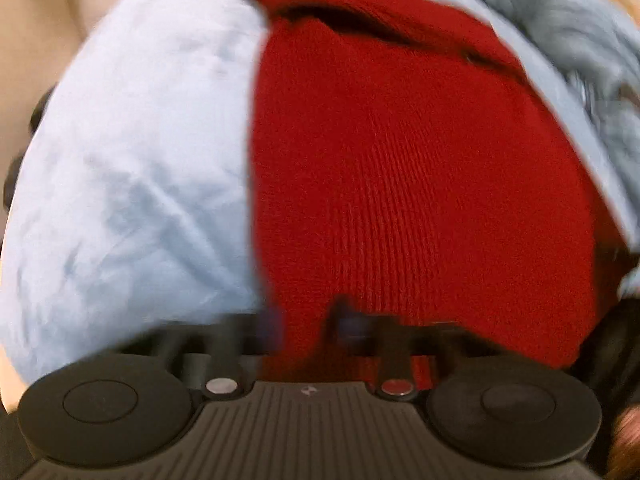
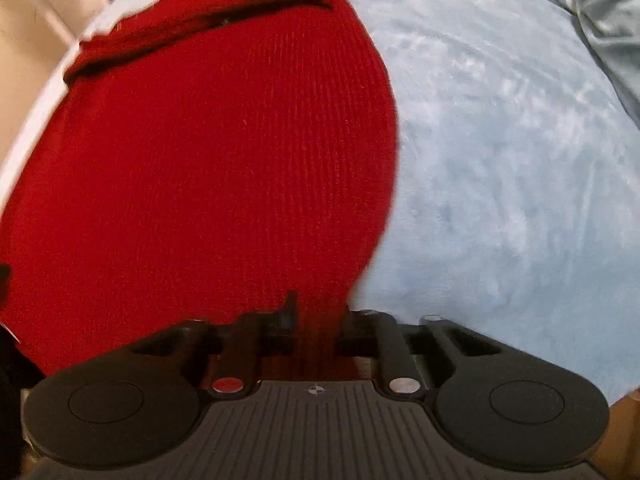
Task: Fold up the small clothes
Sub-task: 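Grasp the cardigan hem with the right gripper while the left gripper grasps the hem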
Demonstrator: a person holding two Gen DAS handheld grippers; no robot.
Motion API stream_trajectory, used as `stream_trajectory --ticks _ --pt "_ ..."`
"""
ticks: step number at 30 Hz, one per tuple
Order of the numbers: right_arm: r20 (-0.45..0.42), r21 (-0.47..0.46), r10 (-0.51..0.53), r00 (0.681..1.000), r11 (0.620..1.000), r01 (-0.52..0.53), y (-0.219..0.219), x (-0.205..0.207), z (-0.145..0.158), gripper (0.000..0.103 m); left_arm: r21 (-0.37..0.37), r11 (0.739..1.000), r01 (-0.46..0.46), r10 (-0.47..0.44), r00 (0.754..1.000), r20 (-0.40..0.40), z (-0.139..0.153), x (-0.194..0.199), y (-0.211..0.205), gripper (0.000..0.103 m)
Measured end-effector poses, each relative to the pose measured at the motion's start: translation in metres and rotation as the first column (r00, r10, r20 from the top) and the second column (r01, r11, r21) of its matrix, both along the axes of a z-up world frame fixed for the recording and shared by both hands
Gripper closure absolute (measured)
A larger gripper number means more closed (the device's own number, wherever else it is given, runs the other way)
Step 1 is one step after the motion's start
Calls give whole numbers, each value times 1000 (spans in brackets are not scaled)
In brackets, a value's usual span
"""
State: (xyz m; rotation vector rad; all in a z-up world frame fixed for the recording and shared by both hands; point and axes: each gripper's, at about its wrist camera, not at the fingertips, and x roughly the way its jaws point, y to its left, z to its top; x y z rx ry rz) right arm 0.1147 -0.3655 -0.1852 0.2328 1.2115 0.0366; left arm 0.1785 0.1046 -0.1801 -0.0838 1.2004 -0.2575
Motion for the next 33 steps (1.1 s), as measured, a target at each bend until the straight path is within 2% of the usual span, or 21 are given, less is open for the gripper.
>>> stream_trajectory --ticks 1,2,9,11,14,19,24,27,33 --pt "11 12 -20 1000 1000 20 -1 -1 7 88 -60 997 -49 48 999 -14 5 0 9 89" --pt "26 26 -41 999 999 40 -2 -3 14 88 -86 993 -77 76 997 -13 11 -2 15 89" --pt "209 136 -120 971 986 92 -5 -22 91 90 -116 992 -56 73 987 142 71 -34 3 92" --pt "257 153 -122 959 985 84 -9 -33 106 90 -118 992 -52 72 983 170 80 -38 2 92" --pt "284 170 -122 951 983 75 -7 -55 116 90 -122 991 -48 71 979 189 97 -59 3 92" --pt "234 203 -143 962 974 95 -8 -106 107 90 -145 988 -53 77 982 170 106 -109 16 92" --pt "185 248 -182 966 959 134 -11 -153 99 90 -164 984 -63 84 989 124 99 -156 24 96" --pt "170 252 -193 966 957 146 -8 -155 98 90 -157 985 -77 95 990 107 92 -161 28 96" --pt "127 239 -160 979 963 127 -4 -129 101 90 -195 976 -101 120 988 92 93 -142 37 96"
